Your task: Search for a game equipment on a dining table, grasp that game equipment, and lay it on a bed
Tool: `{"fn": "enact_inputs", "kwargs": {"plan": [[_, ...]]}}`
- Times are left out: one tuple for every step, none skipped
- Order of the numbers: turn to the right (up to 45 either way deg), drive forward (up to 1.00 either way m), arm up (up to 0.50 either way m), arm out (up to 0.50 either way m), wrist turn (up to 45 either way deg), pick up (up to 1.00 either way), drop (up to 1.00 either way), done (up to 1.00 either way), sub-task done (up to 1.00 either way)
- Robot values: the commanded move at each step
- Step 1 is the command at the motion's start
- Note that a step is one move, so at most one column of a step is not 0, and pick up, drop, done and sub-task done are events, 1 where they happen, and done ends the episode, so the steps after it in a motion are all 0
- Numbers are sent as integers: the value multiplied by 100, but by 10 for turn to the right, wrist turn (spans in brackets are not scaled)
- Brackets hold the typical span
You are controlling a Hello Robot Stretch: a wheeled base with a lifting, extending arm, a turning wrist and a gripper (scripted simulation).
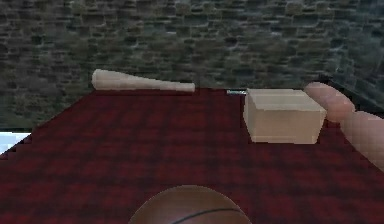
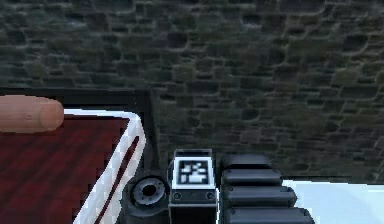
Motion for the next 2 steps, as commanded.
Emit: {"fn": "enact_inputs", "kwargs": {"plan": [[120, 0, 0, 0, 0, 0, 0, 0, 0], [-60, 0, 0, 0, 0, 0, 0, 0, 0]]}}
